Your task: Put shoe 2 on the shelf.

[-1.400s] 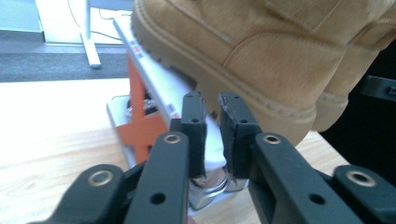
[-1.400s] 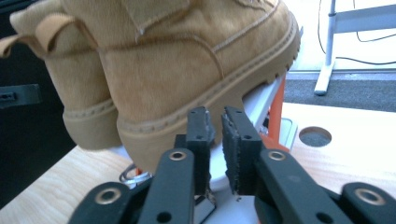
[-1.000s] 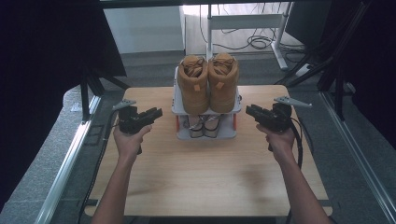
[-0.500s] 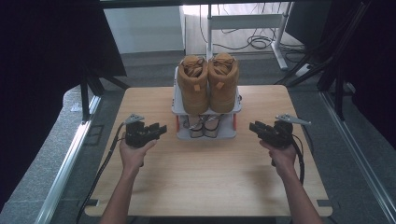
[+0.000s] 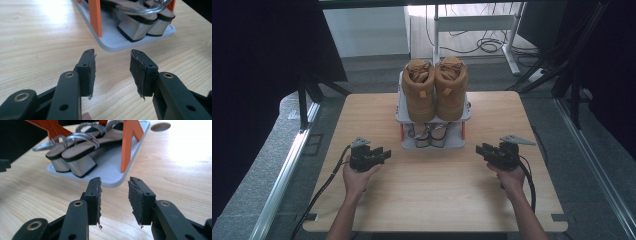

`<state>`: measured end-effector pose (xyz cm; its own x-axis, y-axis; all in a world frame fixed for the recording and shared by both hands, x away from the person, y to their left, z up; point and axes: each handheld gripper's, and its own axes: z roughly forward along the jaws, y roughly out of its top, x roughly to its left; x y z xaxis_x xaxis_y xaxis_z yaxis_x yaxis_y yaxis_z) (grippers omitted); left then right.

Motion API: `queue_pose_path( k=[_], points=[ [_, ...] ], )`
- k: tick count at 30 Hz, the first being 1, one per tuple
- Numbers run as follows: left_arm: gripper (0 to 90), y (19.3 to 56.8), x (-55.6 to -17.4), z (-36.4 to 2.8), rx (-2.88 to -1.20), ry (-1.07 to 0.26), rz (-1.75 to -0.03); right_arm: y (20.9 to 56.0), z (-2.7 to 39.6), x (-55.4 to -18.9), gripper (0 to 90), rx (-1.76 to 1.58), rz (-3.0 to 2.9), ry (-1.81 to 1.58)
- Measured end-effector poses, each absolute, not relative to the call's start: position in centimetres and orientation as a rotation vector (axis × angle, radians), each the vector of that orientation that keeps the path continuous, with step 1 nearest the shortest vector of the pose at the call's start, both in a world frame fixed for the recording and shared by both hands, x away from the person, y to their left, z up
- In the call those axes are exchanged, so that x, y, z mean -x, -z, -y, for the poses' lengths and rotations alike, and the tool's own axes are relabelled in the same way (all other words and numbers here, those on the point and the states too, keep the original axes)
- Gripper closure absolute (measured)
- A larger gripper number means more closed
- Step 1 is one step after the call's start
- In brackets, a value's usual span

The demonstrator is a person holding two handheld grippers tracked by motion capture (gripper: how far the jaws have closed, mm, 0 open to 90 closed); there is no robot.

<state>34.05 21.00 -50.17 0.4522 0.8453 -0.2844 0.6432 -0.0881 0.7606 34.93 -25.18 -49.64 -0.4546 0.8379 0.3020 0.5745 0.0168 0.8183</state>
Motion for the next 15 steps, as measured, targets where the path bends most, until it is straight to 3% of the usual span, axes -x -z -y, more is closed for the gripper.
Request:
queue_pose_path(
  k=[15],
  points=[
    [54.7, 50.64, -34.12, -21.11, -1.801, -0.266, -1.280, 49.77, 24.93, -35.01, 60.0, -1.453, -2.042, -1.397]
  ],
)
